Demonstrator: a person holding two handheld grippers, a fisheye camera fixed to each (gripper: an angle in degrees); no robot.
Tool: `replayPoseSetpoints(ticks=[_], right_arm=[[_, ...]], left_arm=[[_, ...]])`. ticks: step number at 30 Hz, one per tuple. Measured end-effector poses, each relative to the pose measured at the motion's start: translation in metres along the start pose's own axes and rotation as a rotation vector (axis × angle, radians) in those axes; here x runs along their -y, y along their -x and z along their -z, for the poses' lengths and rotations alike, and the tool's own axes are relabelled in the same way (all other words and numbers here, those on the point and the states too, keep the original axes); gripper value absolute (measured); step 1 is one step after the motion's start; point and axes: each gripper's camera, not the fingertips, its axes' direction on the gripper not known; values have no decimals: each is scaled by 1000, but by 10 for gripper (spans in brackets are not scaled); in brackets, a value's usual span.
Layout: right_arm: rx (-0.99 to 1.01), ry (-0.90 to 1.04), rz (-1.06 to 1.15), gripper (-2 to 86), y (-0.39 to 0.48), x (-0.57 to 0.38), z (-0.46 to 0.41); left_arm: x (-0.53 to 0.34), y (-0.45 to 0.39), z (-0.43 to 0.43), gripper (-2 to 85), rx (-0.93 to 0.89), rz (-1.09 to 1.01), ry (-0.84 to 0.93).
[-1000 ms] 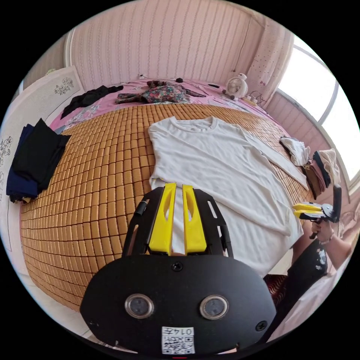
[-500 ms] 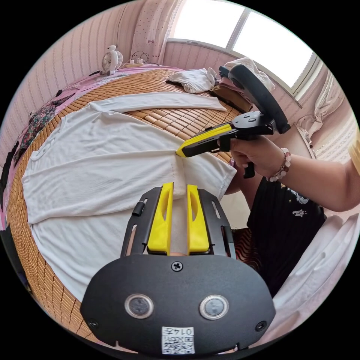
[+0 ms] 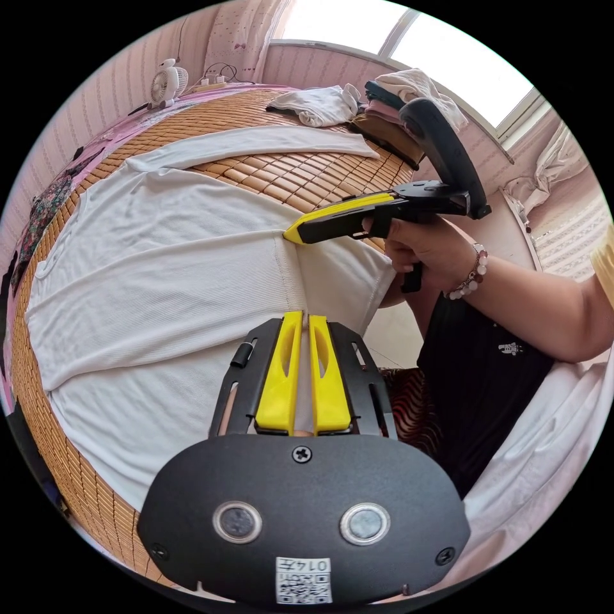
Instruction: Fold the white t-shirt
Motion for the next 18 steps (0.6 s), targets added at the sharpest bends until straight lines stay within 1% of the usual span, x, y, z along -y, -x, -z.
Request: replayPoseSetpoints(ticks=[3,8,11,15,18], right_arm=[[43,-5,-33,10,-11,-1,6],[98,-45,-91,9,-31,-2,20],[82,-7,-84,7,-34,0,18],[57,-3,-51,7,-33,3,20],[61,-15,-73,10,-38,6,26]], left_arm=[[6,-6,-5,4,28,-2,19],[13,-13,-17,10,-2,-3,58],[13,-15,-22,10,1,12,33],[17,-20,-26,3,10,18,46],[20,-21,-27,-3,-66,43,66]])
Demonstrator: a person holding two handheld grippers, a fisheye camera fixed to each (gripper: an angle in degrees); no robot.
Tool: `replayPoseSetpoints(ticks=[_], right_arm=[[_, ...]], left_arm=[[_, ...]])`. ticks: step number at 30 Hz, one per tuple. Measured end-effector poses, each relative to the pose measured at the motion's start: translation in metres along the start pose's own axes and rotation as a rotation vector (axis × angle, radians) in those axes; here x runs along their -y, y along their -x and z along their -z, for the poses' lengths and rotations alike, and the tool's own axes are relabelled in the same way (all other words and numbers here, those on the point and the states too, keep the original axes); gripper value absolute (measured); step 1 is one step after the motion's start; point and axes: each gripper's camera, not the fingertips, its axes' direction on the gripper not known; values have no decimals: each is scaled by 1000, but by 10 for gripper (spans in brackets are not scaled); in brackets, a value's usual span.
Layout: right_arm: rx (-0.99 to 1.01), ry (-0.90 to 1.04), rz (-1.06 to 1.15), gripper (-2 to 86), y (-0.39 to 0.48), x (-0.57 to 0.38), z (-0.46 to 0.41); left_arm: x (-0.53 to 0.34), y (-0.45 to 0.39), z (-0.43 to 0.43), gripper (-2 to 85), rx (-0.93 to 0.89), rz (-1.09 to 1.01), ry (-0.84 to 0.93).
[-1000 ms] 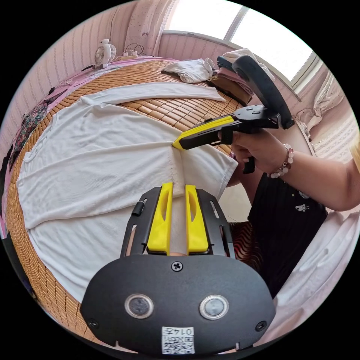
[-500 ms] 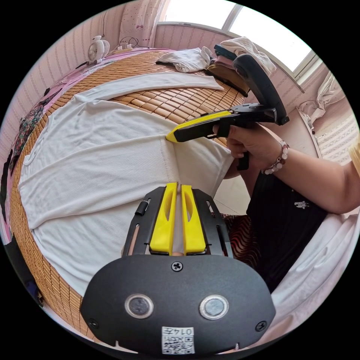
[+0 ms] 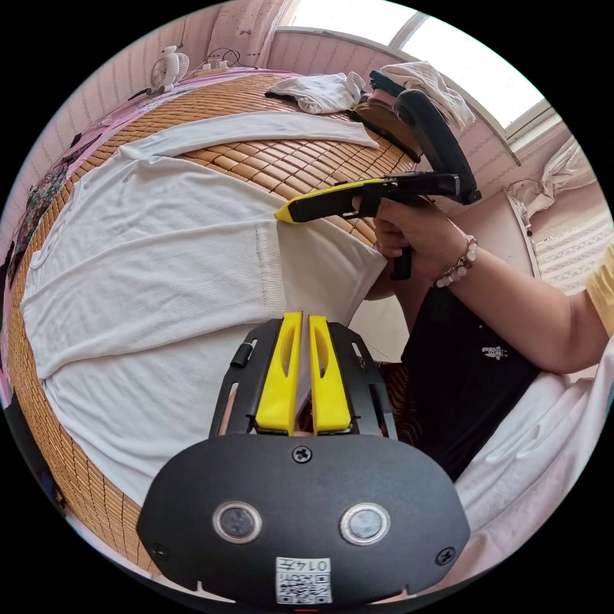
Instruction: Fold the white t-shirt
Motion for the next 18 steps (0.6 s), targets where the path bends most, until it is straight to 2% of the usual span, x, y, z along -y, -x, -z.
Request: replayPoseSetpoints(ticks=[7,10,15,18], right_arm=[[140,-128,-117,25,-32,5,38],[81,-223,-181,40,-51,8,59],[-393,-388,-337,68,-92,19,97],[-593,-442,-425,83,-109,21,107]], left_arm=[[7,-5,19,-4,-16,-20,-36],[20,-3,27,-4,-6,-61,-54],[59,7,40,23,66,-158,-132],[93,21,40,40,62,-157,-156]])
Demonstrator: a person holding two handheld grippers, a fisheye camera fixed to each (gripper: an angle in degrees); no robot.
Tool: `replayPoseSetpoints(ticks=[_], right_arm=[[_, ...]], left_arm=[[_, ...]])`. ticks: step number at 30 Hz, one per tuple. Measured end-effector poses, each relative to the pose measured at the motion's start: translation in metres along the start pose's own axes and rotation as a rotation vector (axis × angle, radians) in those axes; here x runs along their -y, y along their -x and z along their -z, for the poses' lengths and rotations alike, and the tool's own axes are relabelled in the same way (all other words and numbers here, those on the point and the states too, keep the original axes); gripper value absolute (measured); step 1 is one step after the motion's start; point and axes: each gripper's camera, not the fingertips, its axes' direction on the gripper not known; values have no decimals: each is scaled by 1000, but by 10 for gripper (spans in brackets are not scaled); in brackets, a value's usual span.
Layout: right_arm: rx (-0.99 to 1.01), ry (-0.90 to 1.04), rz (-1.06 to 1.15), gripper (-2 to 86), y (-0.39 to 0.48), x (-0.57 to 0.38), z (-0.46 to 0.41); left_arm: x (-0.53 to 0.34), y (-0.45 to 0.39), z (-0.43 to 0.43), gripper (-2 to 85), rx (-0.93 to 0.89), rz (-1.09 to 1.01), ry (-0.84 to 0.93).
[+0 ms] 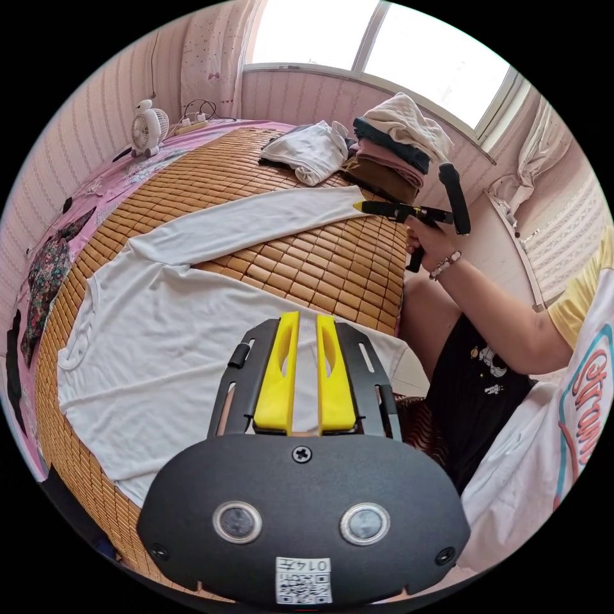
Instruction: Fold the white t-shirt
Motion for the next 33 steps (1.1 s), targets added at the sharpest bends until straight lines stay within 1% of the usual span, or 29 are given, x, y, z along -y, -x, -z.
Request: replayPoseSetpoints(ticks=[2,3,5,7,10,13,14,17,21,24,25,26,29,33], right_arm=[[-93,-30,-28,92,-6,2,-2],[-114,-14,-48,98,-10,1,-7],[-96,58,-81,107,-16,0,-19],[-99,49,-83,90,-17,-1,-19],[-79,68,-73,63,-19,-2,-22],[-26,79,-77,36,-26,-2,-23],[24,77,-82,25,-29,-2,-23],[125,74,-119,22,-39,-4,-23],[173,72,-111,19,-42,-5,-25],[177,77,-102,17,-41,-8,-26],[174,76,-105,17,-42,-8,-27],[164,66,-124,17,-43,-10,-26],[168,7,-153,16,-46,-17,-20],[158,1,-106,16,-37,-24,-18]], left_arm=[[25,11,-6,47,15,-5,-11],[30,12,-7,47,27,-12,-17],[50,14,-13,47,66,-34,-41],[64,13,-21,47,84,-54,-39],[89,11,-39,48,80,-73,-14],[118,4,-58,55,100,-118,9],[131,1,-65,58,118,-137,13],[165,-5,-84,65,123,-162,18],[203,-5,-104,67,81,-173,22],[224,0,-128,62,140,-168,113],[227,3,-135,60,188,-139,149],[227,7,-139,58,196,-120,164],[222,15,-133,48,74,-81,134],[215,21,-123,24,30,-22,121]])
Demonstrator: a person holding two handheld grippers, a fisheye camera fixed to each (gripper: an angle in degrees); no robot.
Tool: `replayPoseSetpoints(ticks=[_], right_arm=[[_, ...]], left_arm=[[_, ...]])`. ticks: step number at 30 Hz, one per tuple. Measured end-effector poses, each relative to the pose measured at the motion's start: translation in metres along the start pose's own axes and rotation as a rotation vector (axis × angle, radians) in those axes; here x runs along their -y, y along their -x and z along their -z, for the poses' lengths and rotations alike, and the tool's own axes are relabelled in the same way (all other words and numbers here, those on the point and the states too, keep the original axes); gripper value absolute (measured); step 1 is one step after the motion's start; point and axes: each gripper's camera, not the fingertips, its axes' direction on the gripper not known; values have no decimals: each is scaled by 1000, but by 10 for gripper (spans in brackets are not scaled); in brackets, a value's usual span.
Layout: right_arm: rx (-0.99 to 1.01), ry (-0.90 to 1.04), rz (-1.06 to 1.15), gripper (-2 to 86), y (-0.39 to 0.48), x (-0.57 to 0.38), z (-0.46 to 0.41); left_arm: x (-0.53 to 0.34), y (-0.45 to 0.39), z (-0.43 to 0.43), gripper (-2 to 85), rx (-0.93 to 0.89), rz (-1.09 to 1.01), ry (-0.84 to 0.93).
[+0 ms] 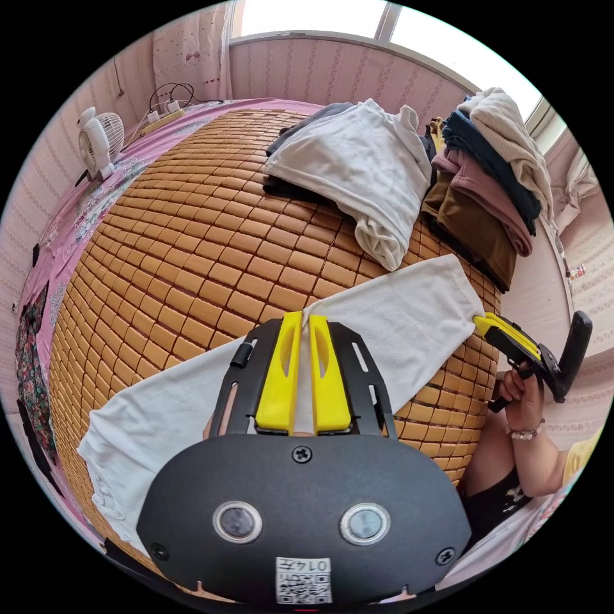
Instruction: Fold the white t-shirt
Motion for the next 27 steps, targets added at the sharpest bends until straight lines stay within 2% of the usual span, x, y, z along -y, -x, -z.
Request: replayPoseSetpoints(ticks=[4,7,10,12,14,16,18,19,21,23,27], right_arm=[[-1,-36,55,16,12,-8,7],[59,-170,115,15,28,-20,36],[213,-298,245,16,60,-30,77],[399,-378,306,16,90,-38,107],[586,-388,366,16,118,-43,126],[744,-372,474,16,155,-52,140],[964,-224,686,22,210,-73,145],[1013,-162,736,25,224,-80,143],[1132,124,913,36,273,-118,124],[1066,300,996,45,300,-154,105],[892,555,1140,61,338,-225,73]], left_arm=[[-20,9,29,-4,-57,54,-53],[-43,12,76,-4,-63,57,-121],[-84,18,150,-4,-89,56,-243],[-124,21,197,-4,-46,56,-333],[-193,27,256,2,57,107,-447],[-256,35,290,10,81,213,-523],[-325,45,308,19,37,352,-581],[-370,48,311,25,30,428,-582],[-440,50,308,33,62,583,-542],[-528,45,296,40,63,799,-490],[-615,23,279,45,1,1008,-467]])
